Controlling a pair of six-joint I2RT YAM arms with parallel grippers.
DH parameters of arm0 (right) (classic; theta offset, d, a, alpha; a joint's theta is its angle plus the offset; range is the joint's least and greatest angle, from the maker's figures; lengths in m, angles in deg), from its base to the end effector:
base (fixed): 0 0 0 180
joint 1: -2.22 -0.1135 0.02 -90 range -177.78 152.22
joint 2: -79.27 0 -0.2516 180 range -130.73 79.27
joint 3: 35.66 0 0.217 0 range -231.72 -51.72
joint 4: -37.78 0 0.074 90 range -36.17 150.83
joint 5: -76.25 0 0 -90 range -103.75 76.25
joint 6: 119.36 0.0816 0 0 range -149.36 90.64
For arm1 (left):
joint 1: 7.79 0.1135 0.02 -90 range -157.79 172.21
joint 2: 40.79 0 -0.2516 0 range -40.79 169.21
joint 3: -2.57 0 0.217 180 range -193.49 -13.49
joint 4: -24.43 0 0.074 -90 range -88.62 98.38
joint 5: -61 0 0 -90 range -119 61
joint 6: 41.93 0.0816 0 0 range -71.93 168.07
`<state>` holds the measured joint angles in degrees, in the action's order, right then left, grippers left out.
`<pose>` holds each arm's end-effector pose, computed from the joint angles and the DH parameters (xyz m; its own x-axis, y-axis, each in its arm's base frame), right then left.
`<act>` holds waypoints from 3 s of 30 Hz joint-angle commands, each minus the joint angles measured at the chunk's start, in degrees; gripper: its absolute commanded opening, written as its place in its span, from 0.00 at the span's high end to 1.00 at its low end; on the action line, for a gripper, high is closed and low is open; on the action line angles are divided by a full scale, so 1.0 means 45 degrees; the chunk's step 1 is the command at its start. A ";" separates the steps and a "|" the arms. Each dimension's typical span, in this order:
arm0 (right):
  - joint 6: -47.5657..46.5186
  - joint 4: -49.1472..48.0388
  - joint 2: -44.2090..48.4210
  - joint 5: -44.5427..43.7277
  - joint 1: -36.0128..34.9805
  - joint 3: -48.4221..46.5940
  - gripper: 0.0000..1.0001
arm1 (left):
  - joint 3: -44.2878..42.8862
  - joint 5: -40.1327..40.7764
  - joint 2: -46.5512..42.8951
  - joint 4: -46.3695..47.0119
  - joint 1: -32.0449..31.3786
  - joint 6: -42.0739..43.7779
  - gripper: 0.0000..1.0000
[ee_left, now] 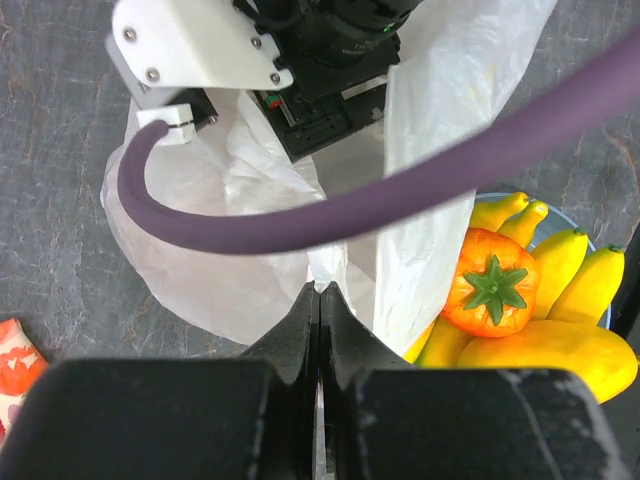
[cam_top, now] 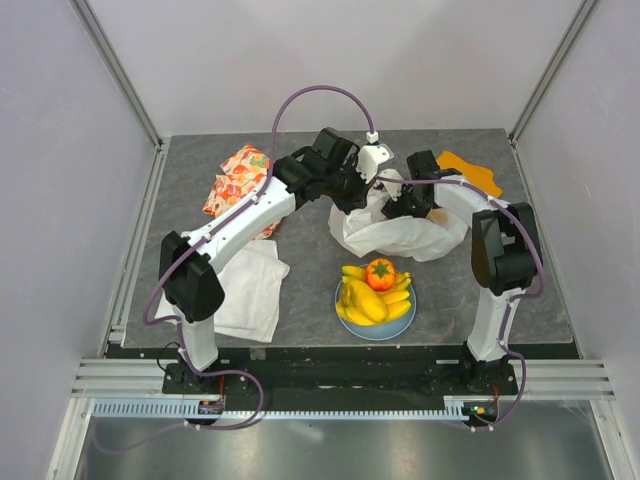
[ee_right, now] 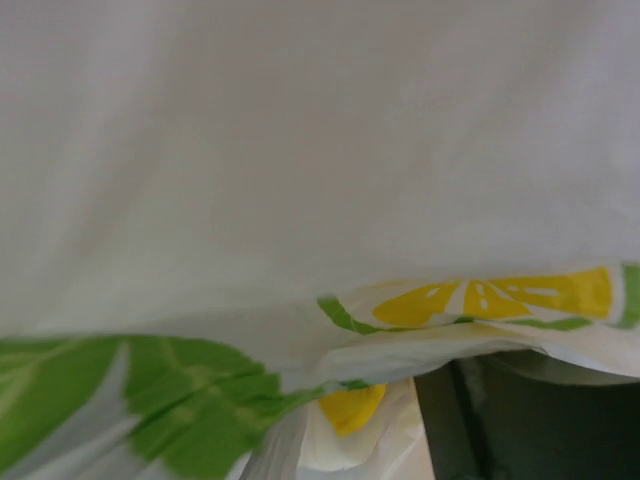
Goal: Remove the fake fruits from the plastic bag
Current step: Adjust the plastic bag at the center of the board.
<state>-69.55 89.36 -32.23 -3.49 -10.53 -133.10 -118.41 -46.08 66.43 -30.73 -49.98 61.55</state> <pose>0.3736 0.0994 0.1543 -0.4924 -0.7625 -0.4198 -0.7940 0.5910 -0.1422 0.2946 -0.2993 0.3049 -0.2888 0.5625 -0.7747 0.8972 0.4413 -0.0140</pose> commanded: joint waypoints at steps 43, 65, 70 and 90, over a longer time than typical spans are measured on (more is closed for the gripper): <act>0.2563 -0.1138 0.5636 0.2034 0.1975 0.2266 0.94 | -0.1116 0.4576 0.0294 0.1348 0.0118 -0.0084 0.98; 0.3540 0.0737 0.5794 0.5395 0.1955 0.0742 1.00 | -0.1489 -0.2320 0.0137 0.1757 0.0920 -0.1999 0.01; 0.3422 0.1206 0.5736 0.5708 0.1936 0.0507 1.00 | -0.1585 -0.1654 0.1112 0.2422 0.0900 -0.1765 0.01; 0.2249 0.2320 0.4760 0.6098 0.1916 0.0039 1.00 | -0.1918 -0.1841 0.1467 0.1526 0.2188 -0.0864 0.52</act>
<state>-58.40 99.35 -10.13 21.40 -1.70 -129.74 -124.73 -45.16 75.48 -22.93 -42.79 55.65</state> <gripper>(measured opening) 0.493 0.169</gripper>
